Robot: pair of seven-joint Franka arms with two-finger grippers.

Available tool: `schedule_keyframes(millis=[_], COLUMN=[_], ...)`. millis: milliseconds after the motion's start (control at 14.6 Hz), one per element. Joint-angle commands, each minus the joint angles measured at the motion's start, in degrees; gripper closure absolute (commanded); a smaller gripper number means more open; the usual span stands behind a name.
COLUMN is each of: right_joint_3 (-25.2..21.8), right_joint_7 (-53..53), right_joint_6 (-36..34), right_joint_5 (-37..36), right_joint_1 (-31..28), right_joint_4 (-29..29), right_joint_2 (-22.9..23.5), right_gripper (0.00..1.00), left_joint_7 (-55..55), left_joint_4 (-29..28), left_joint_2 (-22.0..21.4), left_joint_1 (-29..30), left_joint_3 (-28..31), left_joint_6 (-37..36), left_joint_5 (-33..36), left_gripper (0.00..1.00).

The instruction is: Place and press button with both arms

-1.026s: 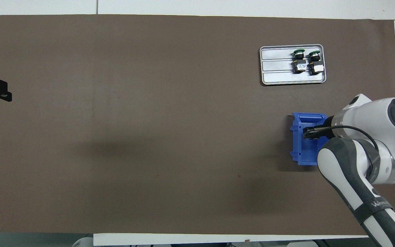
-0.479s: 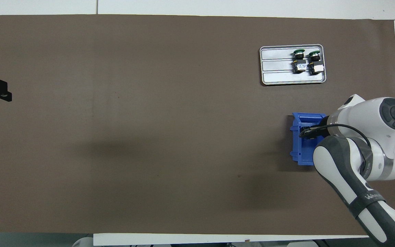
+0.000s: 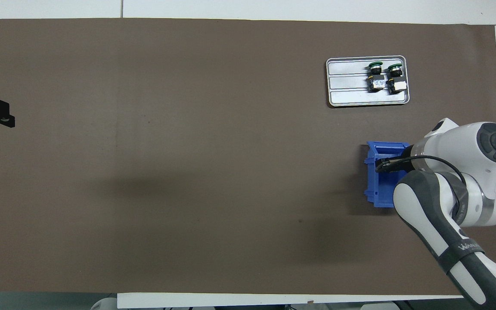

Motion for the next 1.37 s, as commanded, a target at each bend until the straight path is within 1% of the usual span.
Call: schedule_keyframes(millis=[0,137,342,410,684,889,957,1026,1094,1162,1299], right_joint_3=[0.49,0.41,0.41,0.41,0.32,0.32,0.32,0.32,0.49,0.49,0.49], right_joint_7=[-1.35,-1.44,-1.61,-1.7,-1.61,-1.52,-0.91,-0.91,-0.91,-1.0,-0.91], right_joint_6=[-3.11,-9.17,-19.89,-23.57,-38.34,-48.01,-51.26,-53.04,-54.45,-54.98,-54.9], right_joint_5=[0.72,0.55,0.46,0.46,-0.5,-0.6,-0.86,-2.08,-3.74,-4.28,-4.55], right_joint_1=[-0.83,-1.09,-2.32,-2.5,-2.94,-3.46,-3.64,-3.47,-3.38,-3.03,-2.94], right_joint_4=[2.43,6.64,14.9,18.41,33.52,45.29,50.3,54.44,57.44,58.42,57.82], right_joint_2=[-0.41,-0.85,-1.2,-1.29,-0.24,2.48,3.97,5.72,7.05,7.41,7.41], right_gripper=[0.38,0.36,0.12,0.01,0.0,0.0,0.0,0.0,0.0,0.0,0.0], left_joint_7=[0.52,0.43,0.43,0.43,0.43,0.43,0.43,0.78,1.04,1.13,1.13], left_joint_4=[-1.15,-1.15,-1.15,-1.15,-1.15,-1.15,-1.15,-1.15,-1.15,-1.06,-1.06], left_joint_2=[-1.0,-1.0,-1.0,-1.0,-1.0,-1.0,-1.0,-1.0,-1.0,-1.0,-1.0], left_joint_1=[0.52,0.52,0.52,0.52,0.52,0.52,0.52,0.52,0.52,0.52,0.34], left_joint_3=[-0.47,-0.47,-0.47,-0.47,-0.47,-0.47,-0.47,-0.47,-0.47,-0.47,-0.47], left_joint_6=[0.54,0.54,0.54,0.63,0.54,0.54,0.54,0.54,0.63,0.63,0.72], left_joint_5=[1.03,1.03,1.03,1.03,1.03,1.03,1.03,1.03,1.03,1.03,1.03], left_gripper=[0.0,0.0,0.0,0.0,0.0,0.0,0.0,0.0,0.0,0.0,0.0])
